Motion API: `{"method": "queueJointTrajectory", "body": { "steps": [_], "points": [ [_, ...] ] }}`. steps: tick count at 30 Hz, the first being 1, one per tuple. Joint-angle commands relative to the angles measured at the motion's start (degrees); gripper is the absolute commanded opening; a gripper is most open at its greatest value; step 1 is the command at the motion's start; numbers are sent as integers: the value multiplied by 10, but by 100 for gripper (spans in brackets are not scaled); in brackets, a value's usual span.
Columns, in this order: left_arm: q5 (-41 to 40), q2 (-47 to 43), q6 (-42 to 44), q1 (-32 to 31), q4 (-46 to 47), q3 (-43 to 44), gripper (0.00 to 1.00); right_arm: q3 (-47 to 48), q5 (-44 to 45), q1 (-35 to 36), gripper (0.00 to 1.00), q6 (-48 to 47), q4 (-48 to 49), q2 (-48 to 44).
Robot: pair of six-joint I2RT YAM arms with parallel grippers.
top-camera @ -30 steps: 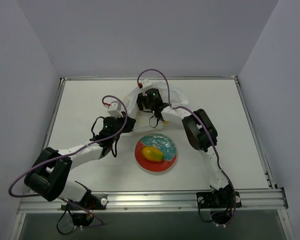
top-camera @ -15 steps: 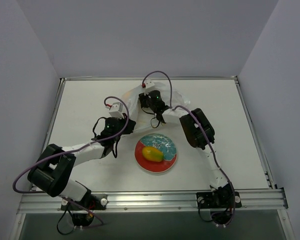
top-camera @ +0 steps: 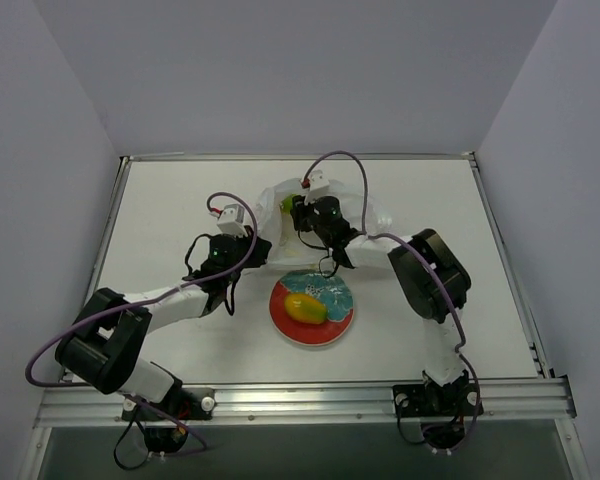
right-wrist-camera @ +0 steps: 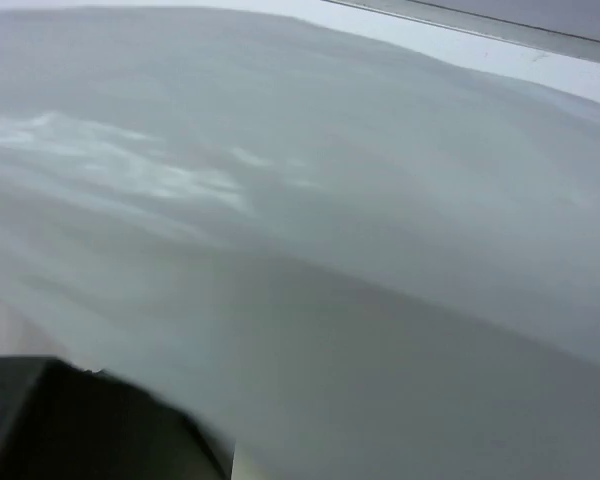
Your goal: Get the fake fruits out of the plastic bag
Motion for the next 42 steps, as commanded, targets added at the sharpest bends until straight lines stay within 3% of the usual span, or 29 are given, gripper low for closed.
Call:
{"method": "queueJointTrajectory", "body": {
  "steps": [1, 13, 20, 24, 28, 30, 31, 35, 39, 42],
  "points": [
    [-3, -22, -11, 5, 39, 3, 2, -36, 56, 36, 21, 21, 19, -82],
    [-22, -38, -12, 4, 42, -11, 2, -113, 140, 109, 16, 73, -108, -218],
    [-22, -30, -11, 3, 44, -11, 2, -188, 175, 118, 17, 94, -114, -284],
    [-18, -10, -15, -4, 53, -8, 2, -200, 95, 82, 15, 97, -76, -290],
    [-22, -6, -12, -8, 54, -8, 2, -189, -98, 0, 13, 144, 48, -277],
    [-22, -2, -10, -9, 55, -9, 2, -143, -98, -4, 14, 128, 1, -270],
    [-22, 0, -12, -10, 57, -9, 2, -95, -88, 2, 15, 109, -68, -267],
    [-22, 22, -22, -21, 73, -8, 2, -31, 21, 60, 21, 34, -244, -268],
    [-22, 31, -33, -33, 93, -11, 2, -74, 78, 56, 24, 40, -332, -271],
    [-45, 24, -23, -48, 87, -8, 2, -122, 72, 19, 25, 54, -328, -272]
  ]
}}
